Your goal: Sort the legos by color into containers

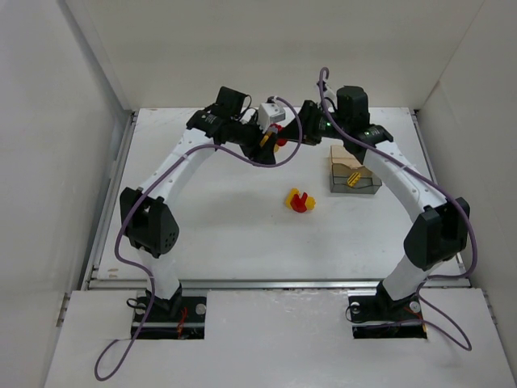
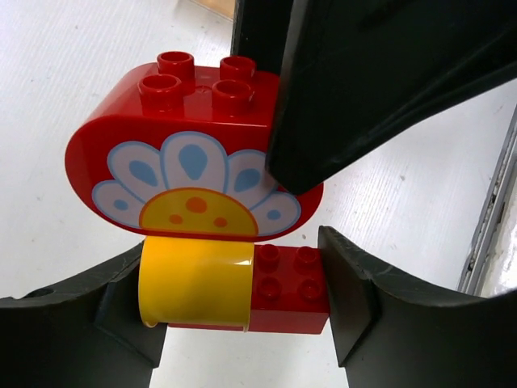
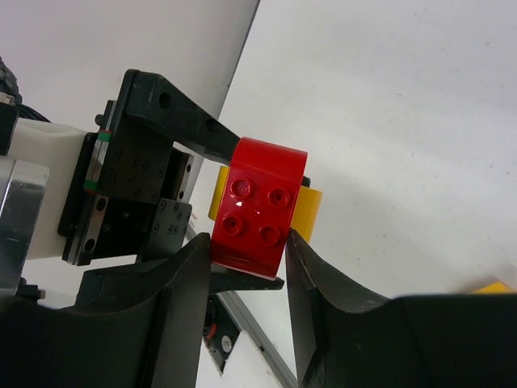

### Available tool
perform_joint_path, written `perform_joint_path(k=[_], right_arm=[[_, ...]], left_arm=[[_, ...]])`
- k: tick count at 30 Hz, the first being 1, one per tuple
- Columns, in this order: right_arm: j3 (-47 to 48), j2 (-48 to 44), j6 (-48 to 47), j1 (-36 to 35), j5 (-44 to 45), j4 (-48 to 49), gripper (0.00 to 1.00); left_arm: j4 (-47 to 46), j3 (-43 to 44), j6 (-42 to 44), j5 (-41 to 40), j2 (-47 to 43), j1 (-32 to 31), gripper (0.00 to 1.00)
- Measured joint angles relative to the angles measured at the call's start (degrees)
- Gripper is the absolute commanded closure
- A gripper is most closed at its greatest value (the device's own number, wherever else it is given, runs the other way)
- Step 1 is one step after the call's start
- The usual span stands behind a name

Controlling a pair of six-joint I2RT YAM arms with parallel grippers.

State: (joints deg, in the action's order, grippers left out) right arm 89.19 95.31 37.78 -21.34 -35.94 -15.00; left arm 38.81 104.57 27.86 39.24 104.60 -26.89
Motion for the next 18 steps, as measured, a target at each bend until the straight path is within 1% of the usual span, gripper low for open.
perform_joint_path(k=[1, 2, 3, 5, 6, 7, 10, 13, 14, 16, 17, 18], right_arm=[[0.0, 0.0, 0.0, 0.0, 0.0, 0.0, 1.0], [0.02, 0.0, 0.0, 0.0, -0.02, 0.04, 1.0], [0.0, 0.0, 0.02, 0.0, -0.04, 0.04, 1.0], [0.0, 0.0, 0.04, 0.0, -0.04, 0.07, 1.0], [0.02, 0.0, 0.04, 0.0, -0.04, 0.09, 1.0], [0.0, 0.0, 0.04, 0.0, -0.04, 0.09, 1.0], [0.0, 0.0, 0.04, 0.0, -0.04, 0.09, 1.0], [0.0, 0.0, 0.04, 0.0, -0.04, 0.09, 1.0], [0.02, 0.0, 0.04, 0.0, -0.04, 0.07, 1.0], [0.0, 0.0, 0.04, 0.0, -0.07, 0.09, 1.0], [0.02, 0.0, 0.04, 0.0, -0.09, 0.09, 1.0], [0.02, 0.0, 0.02, 0.0, -0.07, 0.09, 1.0]], left_arm=[[-0.02, 0.0, -0.09, 0.02, 0.0, 0.02, 0.43], [-0.02, 0.0, -0.04, 0.04, -0.04, 0.07, 0.31], [0.04, 0.0, 0.11, 0.04, -0.09, 0.15, 0.23], [0.48, 0.0, 0.39, 0.04, -0.09, 0.39, 0.11], [0.76, 0.0, 0.55, 0.02, -0.09, 0.39, 0.02], [0.98, 0.0, 0.66, 0.0, -0.09, 0.42, 0.0], [1.57, 0.0, 1.18, 0.0, -0.09, 0.94, 0.0], [2.32, 0.0, 1.97, 0.07, -0.09, 1.14, 0.06], [2.49, 0.0, 2.23, 0.09, -0.09, 1.14, 0.16], [2.95, 0.0, 2.75, 0.26, -0.09, 1.18, 0.29], [3.13, 0.02, 2.91, 0.48, -0.09, 1.18, 0.34], [3.32, 0.02, 3.02, 0.76, -0.09, 1.18, 0.44]])
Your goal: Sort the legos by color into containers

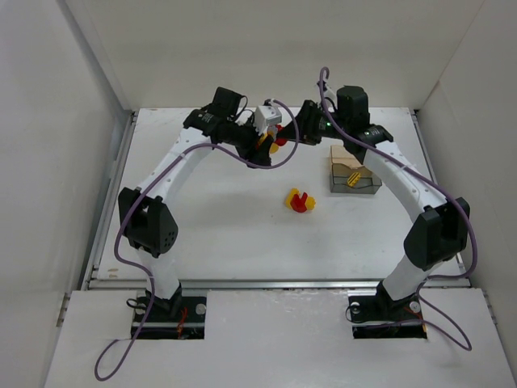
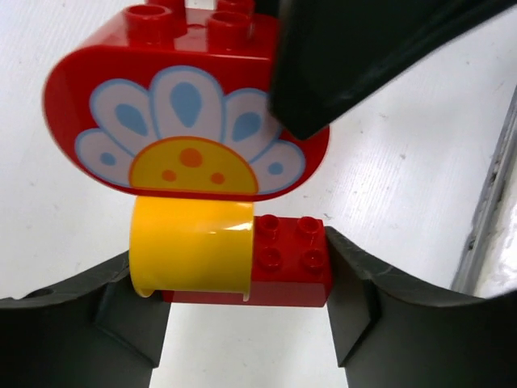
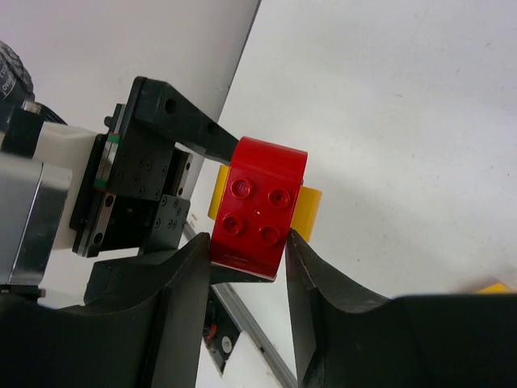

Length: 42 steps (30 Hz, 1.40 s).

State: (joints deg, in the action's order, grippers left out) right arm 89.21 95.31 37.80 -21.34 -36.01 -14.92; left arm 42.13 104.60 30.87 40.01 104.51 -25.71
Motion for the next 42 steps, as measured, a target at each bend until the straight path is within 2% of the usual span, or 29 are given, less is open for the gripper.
perform_joint_path(k=[4, 5, 8, 36, 42], right_arm=[[0.0, -0.02, 0.17, 0.07, -0.17, -0.04, 1.0], [0.0, -0.02, 0.22, 0.07, -0.2, 0.0, 1.0], [0.0, -0.02, 0.61, 0.07, -0.26, 0.09, 1.0], [-3.96, -3.34, 2.34, 2.84, 0.79, -0.09, 1.0], [-4.17, -4.96, 1.42, 7.02, 4.7, 0.15, 1.0]], left_arm=[[0.68, 0.17, -0.13, 0.61, 0.0, 0.0, 0.69], [0.85, 0.31, -0.22, 0.76, 0.0, 0.0, 0.81], [1.14, 0.44, -0.39, 1.33, 0.0, 0.09, 1.0], [-1.29, -1.18, -1.29, 4.83, 0.02, -0.2, 1.0], [2.47, -2.43, -1.29, 4.57, 0.11, 0.46, 1.0]])
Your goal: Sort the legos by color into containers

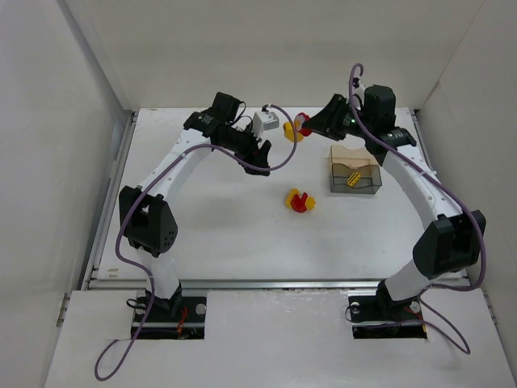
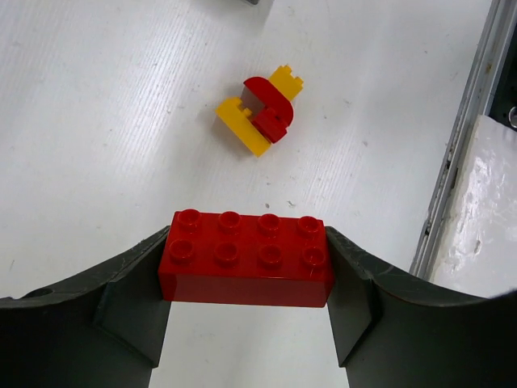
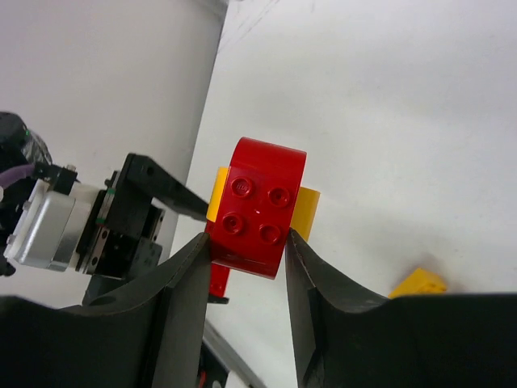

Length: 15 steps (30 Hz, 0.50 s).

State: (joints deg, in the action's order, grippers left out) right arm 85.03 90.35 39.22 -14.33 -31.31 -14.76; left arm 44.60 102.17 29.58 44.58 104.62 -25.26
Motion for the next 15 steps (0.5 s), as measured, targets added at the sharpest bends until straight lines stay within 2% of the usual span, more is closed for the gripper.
perform_joint_path(k=[10, 15], right_arm=[[-1.18, -0.55, -0.39, 1.38, 1.55, 0.33, 1.0], [-3.63, -2.36, -1.07, 5.51, 2.03, -0.04, 1.0]], left_arm=[[1.16, -0.17, 0.07, 0.02, 0.0, 0.22, 1.0], [-0.63, -0.17, -0.39, 0.42, 0.15, 0.22, 1.0]])
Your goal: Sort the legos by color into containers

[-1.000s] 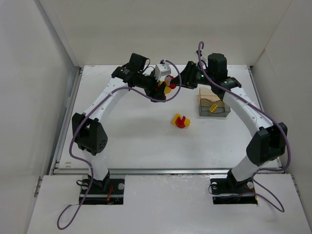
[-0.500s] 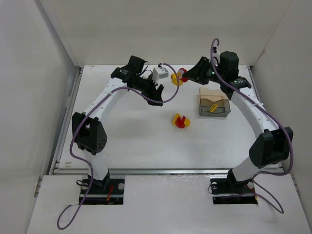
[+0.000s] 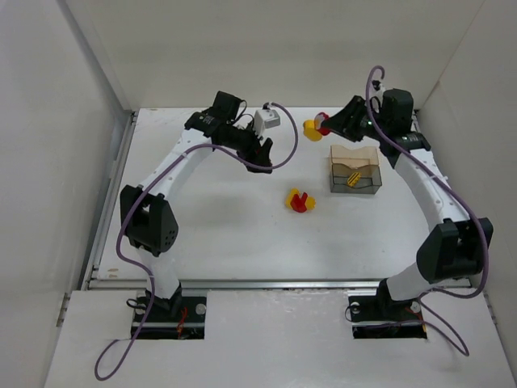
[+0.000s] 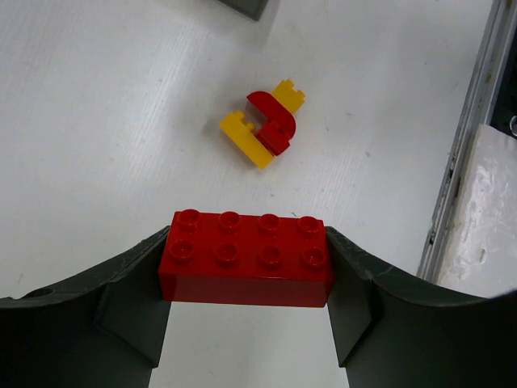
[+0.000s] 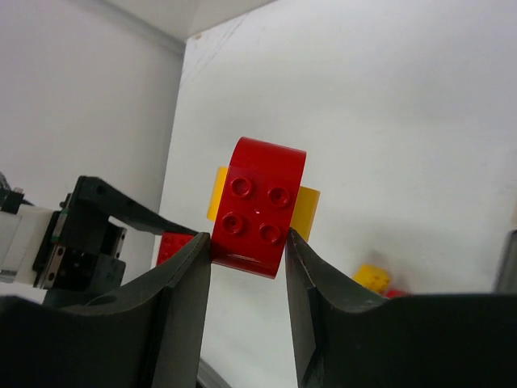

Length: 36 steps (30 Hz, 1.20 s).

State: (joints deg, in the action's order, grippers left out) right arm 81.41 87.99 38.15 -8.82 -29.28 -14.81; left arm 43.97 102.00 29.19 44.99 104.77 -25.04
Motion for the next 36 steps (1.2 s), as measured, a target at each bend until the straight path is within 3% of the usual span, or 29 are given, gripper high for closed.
perform_joint_path(k=[10, 17, 22, 29, 36], right_arm=[[-0.37, -6.32, -6.49, 10.51, 8.2, -2.12, 1.0], [-1.75, -8.39, -9.77, 11.76, 10.82, -3.08, 1.0], [-3.63, -8.5, -11.08, 11.8, 11.1, -3.45, 1.0], [-5.73, -8.9, -12.0, 11.8, 10.64, -4.13, 1.0], [-6.73, -9.22, -12.48, 11.8, 9.11, -4.11, 1.0]], left_arm=[[-20.65, -7.96, 4.5, -0.07, 0.76, -2.78, 1.0], [-28.74, -3.78, 6.03, -1.14, 4.72, -3.74, 1.0], [-28.94, -4.11, 8.35, -2.75, 5.05, -4.15, 1.0], [-26.97, -13.29, 10.99, -2.95, 5.01, -3.8, 1.0], [-24.83, -15.02, 13.31, -3.63, 5.01, -3.17, 1.0]])
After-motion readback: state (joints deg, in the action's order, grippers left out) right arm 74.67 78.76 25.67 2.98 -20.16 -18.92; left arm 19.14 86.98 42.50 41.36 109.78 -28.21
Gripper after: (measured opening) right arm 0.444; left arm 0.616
